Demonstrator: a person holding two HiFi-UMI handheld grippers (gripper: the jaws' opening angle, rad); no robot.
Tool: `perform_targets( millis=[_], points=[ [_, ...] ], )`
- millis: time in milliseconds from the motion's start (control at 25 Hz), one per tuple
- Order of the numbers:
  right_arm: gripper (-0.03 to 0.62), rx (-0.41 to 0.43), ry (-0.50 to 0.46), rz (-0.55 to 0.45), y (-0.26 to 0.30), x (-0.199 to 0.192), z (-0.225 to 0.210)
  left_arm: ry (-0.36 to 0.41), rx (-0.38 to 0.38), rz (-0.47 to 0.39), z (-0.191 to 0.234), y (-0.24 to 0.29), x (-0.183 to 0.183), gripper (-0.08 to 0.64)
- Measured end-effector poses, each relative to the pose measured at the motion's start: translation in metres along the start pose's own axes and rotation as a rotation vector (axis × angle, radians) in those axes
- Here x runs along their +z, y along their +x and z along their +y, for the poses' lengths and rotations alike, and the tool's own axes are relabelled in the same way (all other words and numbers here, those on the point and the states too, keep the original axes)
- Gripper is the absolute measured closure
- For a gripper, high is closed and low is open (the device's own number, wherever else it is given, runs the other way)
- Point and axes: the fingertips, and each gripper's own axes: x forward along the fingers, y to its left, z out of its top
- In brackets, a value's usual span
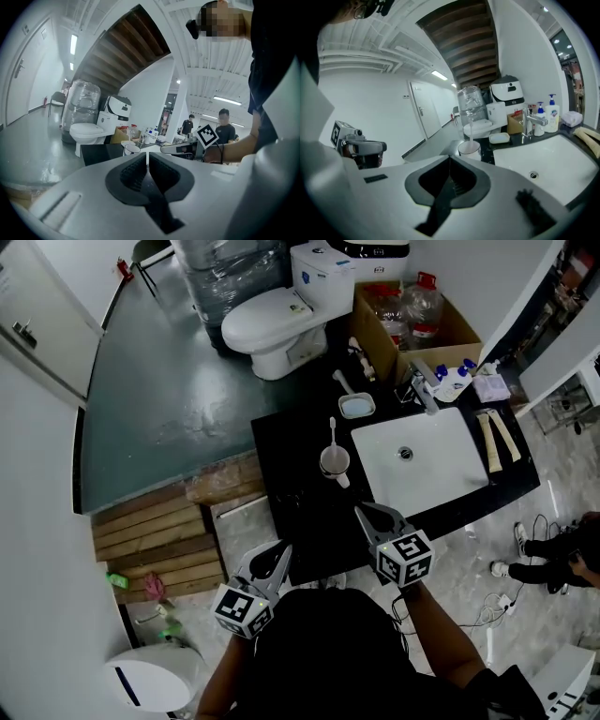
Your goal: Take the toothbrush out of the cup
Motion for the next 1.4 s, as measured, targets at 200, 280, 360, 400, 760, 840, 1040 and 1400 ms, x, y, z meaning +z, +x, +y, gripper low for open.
perform_targets(
  millis=[200, 280, 360, 400, 760, 840, 1040, 1400],
  points=[
    [0.578, -0.013, -0.01, -0.001, 0.025, 0.015, -0.017, 0.008, -0.005, 0.005, 0.008, 0.011, 0.006, 0.54],
    [0.578, -0.003, -0.017, 0.007, 0.036, 0.018, -0.022, 0.01, -0.001, 0.003, 0.012, 0.014, 0.009, 0.541],
    [0.578, 0.008, -0.021, 0.017, 0.046, 0.02, -0.025, 0.003, 0.006, 0.006, 0.015, 0.016, 0.009, 0.543],
    [0.578, 0.013, -0.022, 0.019, 0.051, 0.021, -0.027, -0.003, 0.009, 0.009, 0.017, 0.017, 0.009, 0.545],
    [0.578, 0.044, -0.024, 0.042, 0.09, 0.029, -0.047, -0.003, 0.024, 0.02, 0.023, 0.031, 0.012, 0.549],
    [0.577, 0.043, -0.031, 0.053, 0.098, 0.031, -0.051, -0.011, 0.024, 0.029, 0.022, 0.032, 0.012, 0.549],
    [0.577, 0.031, -0.025, 0.067, 0.113, 0.032, -0.061, -0.02, 0.047, 0.038, 0.026, 0.029, 0.014, 0.549],
    [0.541, 0.014, -0.04, 0.078, 0.129, 0.032, -0.067, -0.032, 0.07, 0.038, 0.033, 0.022, 0.011, 0.549]
  ],
)
